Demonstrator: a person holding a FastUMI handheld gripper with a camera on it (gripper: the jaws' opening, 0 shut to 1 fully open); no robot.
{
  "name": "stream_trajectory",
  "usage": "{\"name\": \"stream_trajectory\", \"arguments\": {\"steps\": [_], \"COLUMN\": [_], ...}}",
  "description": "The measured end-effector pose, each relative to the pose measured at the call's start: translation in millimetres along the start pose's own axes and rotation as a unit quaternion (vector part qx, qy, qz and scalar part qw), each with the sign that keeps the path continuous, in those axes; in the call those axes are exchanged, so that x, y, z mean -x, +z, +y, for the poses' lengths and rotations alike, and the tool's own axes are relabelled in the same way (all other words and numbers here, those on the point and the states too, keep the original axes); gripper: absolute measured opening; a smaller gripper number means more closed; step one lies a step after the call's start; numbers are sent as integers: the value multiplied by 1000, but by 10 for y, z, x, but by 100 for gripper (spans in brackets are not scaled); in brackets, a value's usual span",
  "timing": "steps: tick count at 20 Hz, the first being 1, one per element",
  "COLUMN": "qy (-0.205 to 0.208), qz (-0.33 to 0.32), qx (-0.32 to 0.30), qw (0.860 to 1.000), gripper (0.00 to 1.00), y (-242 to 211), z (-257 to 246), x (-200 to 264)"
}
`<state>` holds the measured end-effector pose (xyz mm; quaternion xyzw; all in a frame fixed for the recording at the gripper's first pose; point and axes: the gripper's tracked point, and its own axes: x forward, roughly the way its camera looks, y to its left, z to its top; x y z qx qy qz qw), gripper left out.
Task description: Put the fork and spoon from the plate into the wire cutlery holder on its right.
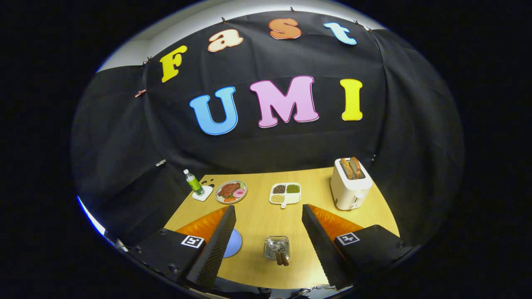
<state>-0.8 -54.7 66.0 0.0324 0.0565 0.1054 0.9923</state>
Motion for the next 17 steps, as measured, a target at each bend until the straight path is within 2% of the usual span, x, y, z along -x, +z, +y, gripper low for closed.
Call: {"name": "stream_trajectory", "arguments": {"steps": [2,5,8,10,17], "qy": [-11,-14,-10,-8,3], "qz": [-5,-23,-13,5,15], "qx": [25,28,41,37,20], "qw": [1000,999,999,999,1000], "gripper": [99,99,99,99,99], "y": [-121,-180,-363,-491,-502], "z": [13,131,199,205,119], "x": [45,102,85,74,64]}}
